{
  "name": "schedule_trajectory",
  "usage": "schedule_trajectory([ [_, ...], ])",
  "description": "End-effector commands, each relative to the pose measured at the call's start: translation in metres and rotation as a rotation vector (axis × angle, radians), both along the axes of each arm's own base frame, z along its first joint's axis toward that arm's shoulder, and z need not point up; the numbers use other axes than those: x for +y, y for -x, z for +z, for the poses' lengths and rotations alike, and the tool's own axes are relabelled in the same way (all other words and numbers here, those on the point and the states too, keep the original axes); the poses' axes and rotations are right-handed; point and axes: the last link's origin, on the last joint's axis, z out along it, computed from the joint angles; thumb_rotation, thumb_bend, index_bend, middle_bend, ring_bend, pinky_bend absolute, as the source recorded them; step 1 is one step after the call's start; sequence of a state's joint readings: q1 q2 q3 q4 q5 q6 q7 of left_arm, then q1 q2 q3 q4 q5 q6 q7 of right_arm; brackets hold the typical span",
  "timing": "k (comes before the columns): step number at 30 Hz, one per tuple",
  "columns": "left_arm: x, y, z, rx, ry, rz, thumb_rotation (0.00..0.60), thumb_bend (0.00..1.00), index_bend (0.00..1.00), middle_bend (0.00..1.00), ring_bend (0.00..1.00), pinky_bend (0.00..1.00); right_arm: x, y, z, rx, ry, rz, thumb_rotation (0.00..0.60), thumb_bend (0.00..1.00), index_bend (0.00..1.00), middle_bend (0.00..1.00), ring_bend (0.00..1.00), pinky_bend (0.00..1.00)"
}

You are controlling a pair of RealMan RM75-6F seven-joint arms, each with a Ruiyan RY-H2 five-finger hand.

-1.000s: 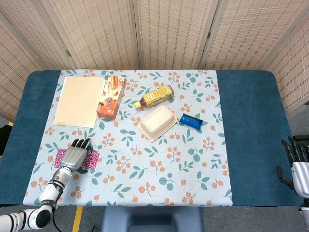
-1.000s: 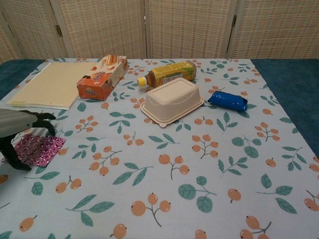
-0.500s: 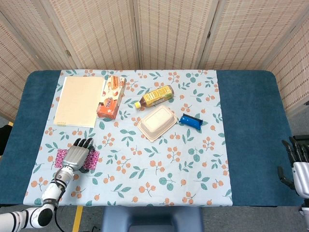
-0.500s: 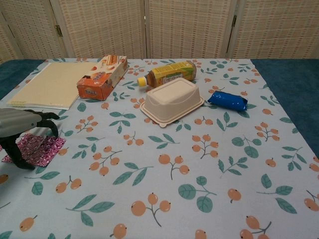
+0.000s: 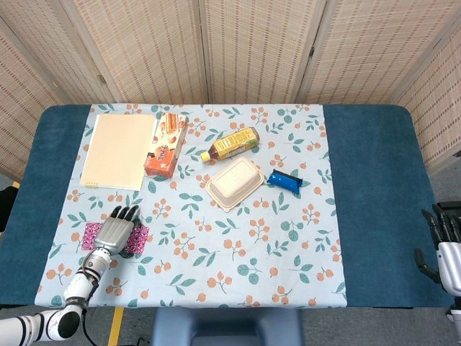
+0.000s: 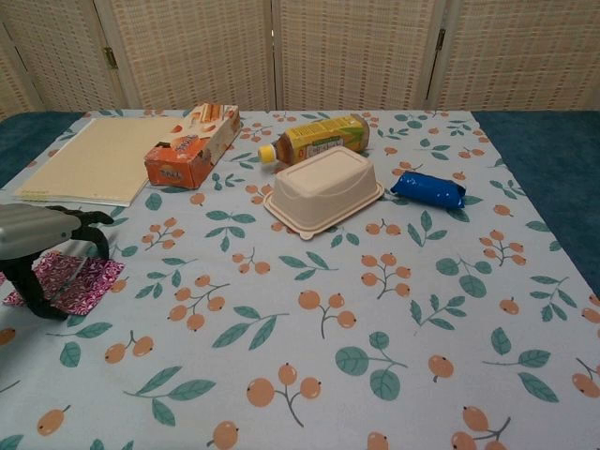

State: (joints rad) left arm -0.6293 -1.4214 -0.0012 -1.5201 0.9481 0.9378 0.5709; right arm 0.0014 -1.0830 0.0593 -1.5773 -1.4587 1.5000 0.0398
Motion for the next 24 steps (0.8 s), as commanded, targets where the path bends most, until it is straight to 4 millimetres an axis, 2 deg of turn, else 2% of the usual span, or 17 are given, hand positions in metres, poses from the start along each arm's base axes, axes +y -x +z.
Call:
schedule_trajectory([
  [1,-0.001,0.000,0.002,-0.002,-0.004,-0.005,0.600,0.18,0.34,0.00,0.00,0.00,0.000,0.000,0.000,0.001,0.001,0.001,0.600,0.50,0.00,0.00,0.00,0.00],
  [7,-0.006,0.000,0.017,-0.007,-0.032,-0.025,0.600,0.18,0.34,0.00,0.00,0.00,0.000,-0.002,0.001,0.002,0.001,0.006,0.600,0.50,0.00,0.00,0.00,0.00],
  [12,-0.008,0.005,0.038,-0.015,-0.081,-0.023,0.600,0.18,0.33,0.00,0.00,0.00,0.000,-0.004,0.001,0.003,0.001,0.011,0.600,0.50,0.00,0.00,0.00,0.00],
  [19,-0.006,0.030,0.065,-0.009,-0.150,0.037,0.600,0.18,0.33,0.00,0.00,0.00,-0.001,-0.006,0.001,0.004,0.000,0.021,0.600,0.50,0.00,0.00,0.00,0.00],
  [24,-0.007,0.052,0.070,0.010,-0.162,0.088,0.600,0.18,0.32,0.00,0.00,0.00,-0.001,-0.008,0.000,0.006,-0.001,0.026,0.600,0.50,0.00,0.00,0.00,0.00],
])
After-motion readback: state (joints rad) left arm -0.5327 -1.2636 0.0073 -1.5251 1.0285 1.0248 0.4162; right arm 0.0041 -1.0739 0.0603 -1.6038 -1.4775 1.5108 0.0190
